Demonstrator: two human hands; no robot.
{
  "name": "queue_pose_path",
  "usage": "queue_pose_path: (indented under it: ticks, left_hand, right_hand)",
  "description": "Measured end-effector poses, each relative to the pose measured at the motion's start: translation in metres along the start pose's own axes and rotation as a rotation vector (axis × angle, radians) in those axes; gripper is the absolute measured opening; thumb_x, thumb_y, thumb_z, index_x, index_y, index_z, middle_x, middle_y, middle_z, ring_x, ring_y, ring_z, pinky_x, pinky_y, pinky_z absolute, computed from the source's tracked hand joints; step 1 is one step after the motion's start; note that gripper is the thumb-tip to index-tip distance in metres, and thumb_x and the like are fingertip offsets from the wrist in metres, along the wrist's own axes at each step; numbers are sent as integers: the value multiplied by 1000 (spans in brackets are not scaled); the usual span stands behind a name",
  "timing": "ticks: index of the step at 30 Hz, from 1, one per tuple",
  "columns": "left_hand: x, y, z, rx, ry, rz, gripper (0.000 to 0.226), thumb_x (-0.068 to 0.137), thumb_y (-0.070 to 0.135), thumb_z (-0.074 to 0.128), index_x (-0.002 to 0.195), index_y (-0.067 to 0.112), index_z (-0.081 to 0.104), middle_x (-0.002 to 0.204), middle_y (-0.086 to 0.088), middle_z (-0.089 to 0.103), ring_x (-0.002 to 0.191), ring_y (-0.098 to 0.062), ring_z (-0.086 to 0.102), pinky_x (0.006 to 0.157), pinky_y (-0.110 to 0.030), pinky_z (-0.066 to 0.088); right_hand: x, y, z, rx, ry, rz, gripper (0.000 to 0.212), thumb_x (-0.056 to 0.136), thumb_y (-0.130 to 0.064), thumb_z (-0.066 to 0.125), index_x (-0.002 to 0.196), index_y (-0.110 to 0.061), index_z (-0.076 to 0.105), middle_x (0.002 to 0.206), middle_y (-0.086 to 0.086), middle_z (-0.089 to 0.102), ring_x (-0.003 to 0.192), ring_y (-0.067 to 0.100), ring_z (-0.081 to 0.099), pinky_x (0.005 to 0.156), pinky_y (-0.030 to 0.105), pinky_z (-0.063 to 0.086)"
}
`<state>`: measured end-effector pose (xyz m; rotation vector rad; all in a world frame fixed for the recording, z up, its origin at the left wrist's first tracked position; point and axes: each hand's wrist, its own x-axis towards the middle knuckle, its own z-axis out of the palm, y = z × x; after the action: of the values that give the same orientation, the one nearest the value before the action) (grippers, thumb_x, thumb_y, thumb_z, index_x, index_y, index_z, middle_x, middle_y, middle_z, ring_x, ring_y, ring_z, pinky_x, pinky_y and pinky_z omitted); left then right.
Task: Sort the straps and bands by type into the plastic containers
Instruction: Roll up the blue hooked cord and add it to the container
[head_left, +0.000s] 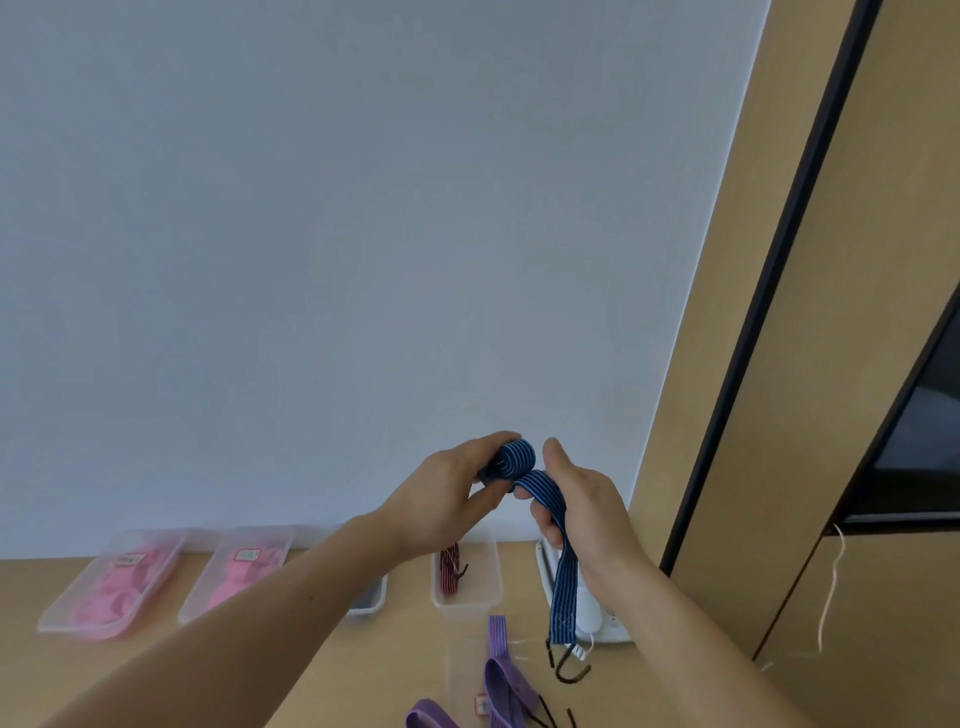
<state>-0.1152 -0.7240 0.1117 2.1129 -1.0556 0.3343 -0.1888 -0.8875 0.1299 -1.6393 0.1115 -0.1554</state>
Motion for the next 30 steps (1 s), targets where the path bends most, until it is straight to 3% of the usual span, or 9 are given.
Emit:
queue_pose_path:
  ticks: [4,7,10,14,16,18,20,23,30]
  left_hand:
    - [0,-5,-2,284,78,154,45,98,21,48,143,12,47,137,-2,57,122,-18,55,104,-7,32]
    - [0,-9,0,361,62,206,49,98,23,37,146,13,43,147,-7,48,140,-25,39,115,-20,24]
    - [-2,-12,0,328,53,206,60,93,2,39,150,22,37,153,-6,40,144,-24,33,113,-28,33]
    - [-5,5,-2,-171,91,-86,66,93,4,45,150,35,31,157,9,29,141,-1,32,105,-12,35]
    - [-1,14,-2,-630,154,-375,72,88,26,55,154,31,26,154,11,34,135,-8,44,106,-23,42]
    - [5,15,-4,-945,135,-586,75,81,47,62,147,19,42,145,-1,51,124,-22,57,100,-39,50]
    - [6,18,-8,-971,33,-580,54,89,50,58,124,8,64,125,-13,66,115,-29,64,98,-45,50]
    - [8,23,-6,-1047,39,-507,49,94,36,58,117,-8,61,120,-28,64,114,-44,61,102,-52,48]
    - [10,32,-6,-750,179,-334,26,97,12,59,123,8,56,103,-14,73,92,-30,71,86,-43,58]
  right_hand:
    - [1,2,5,-32,-9,-27,64,96,-54,44,83,4,66,48,1,40,42,13,30,48,24,26]
    - [1,2,8,-7,6,-6,61,93,-55,51,81,3,68,49,2,38,43,13,30,48,23,26]
    - [0,1,7,18,44,13,57,90,-52,57,80,2,69,48,-1,38,41,11,29,47,21,27]
    - [-3,1,9,32,64,-25,56,92,-48,58,83,5,69,50,-1,39,42,10,29,46,20,26]
    - [-3,2,10,64,51,-65,54,92,-48,56,84,3,70,53,1,41,45,11,30,49,22,25]
    - [-4,3,11,69,36,-110,55,90,-50,56,84,3,68,56,2,44,46,11,32,50,23,27]
    - [-6,3,13,44,26,-146,61,86,-52,54,82,8,62,54,0,47,46,10,36,48,21,31]
    - [-8,2,14,-2,26,-160,63,86,-54,52,77,8,57,53,-1,50,45,9,38,47,19,34]
    - [-5,8,8,-104,55,-76,51,100,-43,47,77,-4,70,47,-2,48,42,11,39,44,18,35]
